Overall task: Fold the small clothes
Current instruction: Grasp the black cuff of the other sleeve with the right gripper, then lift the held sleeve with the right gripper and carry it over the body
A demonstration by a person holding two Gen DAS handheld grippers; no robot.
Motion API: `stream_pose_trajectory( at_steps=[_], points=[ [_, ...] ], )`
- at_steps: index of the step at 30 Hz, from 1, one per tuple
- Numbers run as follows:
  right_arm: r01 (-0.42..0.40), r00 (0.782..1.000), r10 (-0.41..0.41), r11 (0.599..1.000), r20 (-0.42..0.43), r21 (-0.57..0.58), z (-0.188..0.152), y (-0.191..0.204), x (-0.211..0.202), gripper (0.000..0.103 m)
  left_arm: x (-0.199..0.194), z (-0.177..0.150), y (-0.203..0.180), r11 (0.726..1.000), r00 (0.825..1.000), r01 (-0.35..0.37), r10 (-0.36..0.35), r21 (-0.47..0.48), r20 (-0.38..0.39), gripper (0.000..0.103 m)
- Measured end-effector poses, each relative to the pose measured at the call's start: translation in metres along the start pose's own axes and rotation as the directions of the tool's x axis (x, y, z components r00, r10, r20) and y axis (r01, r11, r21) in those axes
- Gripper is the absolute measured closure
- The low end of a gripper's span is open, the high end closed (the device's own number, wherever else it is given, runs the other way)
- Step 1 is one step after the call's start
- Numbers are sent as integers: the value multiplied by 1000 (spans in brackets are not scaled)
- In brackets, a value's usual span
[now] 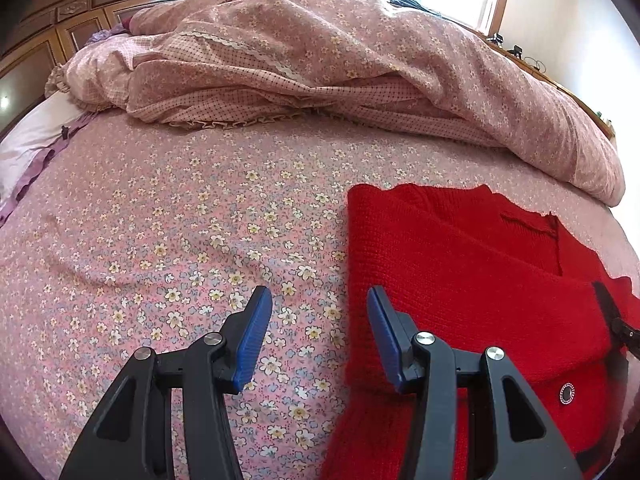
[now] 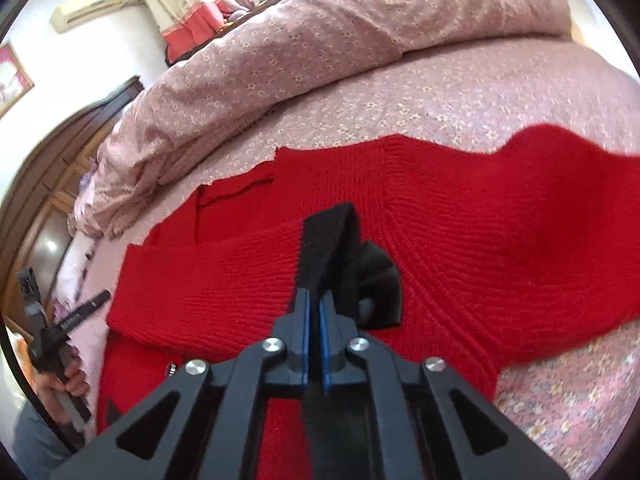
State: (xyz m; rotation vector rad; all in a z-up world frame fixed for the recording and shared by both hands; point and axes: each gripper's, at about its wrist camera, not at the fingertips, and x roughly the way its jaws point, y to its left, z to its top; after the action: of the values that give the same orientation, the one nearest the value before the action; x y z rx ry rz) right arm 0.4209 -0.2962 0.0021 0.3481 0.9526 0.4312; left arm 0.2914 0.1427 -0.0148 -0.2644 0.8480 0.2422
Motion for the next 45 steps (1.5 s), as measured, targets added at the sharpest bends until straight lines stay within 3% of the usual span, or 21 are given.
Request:
stream_pose_trajectory(
  at_steps=[5, 7, 9, 15, 23, 31, 33, 37, 39, 45],
  points=[
    [31, 999, -32, 999, -24, -16, -4, -1, 4, 97, -1, 1, 1, 1000, 1000, 2, -2, 0, 0, 60],
    [50, 999, -50, 999, -13, -10, -3, -3, 2, 85, -1, 0, -1, 1000, 1000, -1, 1, 3, 1, 60],
    [58, 998, -58, 998, 8, -1, -2, -6, -4, 81, 0, 0, -2, 1000, 1000, -1, 1, 7, -2, 60],
    [37, 996, -42, 998, 79, 58, 0, -29, -31, 81, -2, -1, -12, 1000, 1000, -6, 6, 16, -4, 60],
    [75, 980, -108, 977, 165, 200, 1, -96, -84, 80, -15, -5, -31, 999, 1000, -2, 2, 53, 5, 60],
    [34, 934, -189, 892, 303, 450, -8, -214, -174, 58, -12, -9, -51, 996, 1000, -19, 20, 90, -6, 60],
    [21, 913, -231, 850, 337, 526, -13, -254, -198, 56, -13, -9, -54, 996, 1000, -19, 19, 92, -1, 60],
    [-104, 881, -239, 743, 407, 661, -28, -325, -229, 55, -10, -10, -61, 995, 1000, -30, 31, 92, -4, 59],
    [-121, 868, -261, 715, 423, 688, -32, -346, -236, 55, -7, -10, -63, 995, 999, -32, 34, 91, -13, 60],
    [-51, 883, -290, 722, 369, 690, -19, -372, -223, 55, -1, -15, -68, 992, 998, -49, 52, 114, -21, 59]
  ],
)
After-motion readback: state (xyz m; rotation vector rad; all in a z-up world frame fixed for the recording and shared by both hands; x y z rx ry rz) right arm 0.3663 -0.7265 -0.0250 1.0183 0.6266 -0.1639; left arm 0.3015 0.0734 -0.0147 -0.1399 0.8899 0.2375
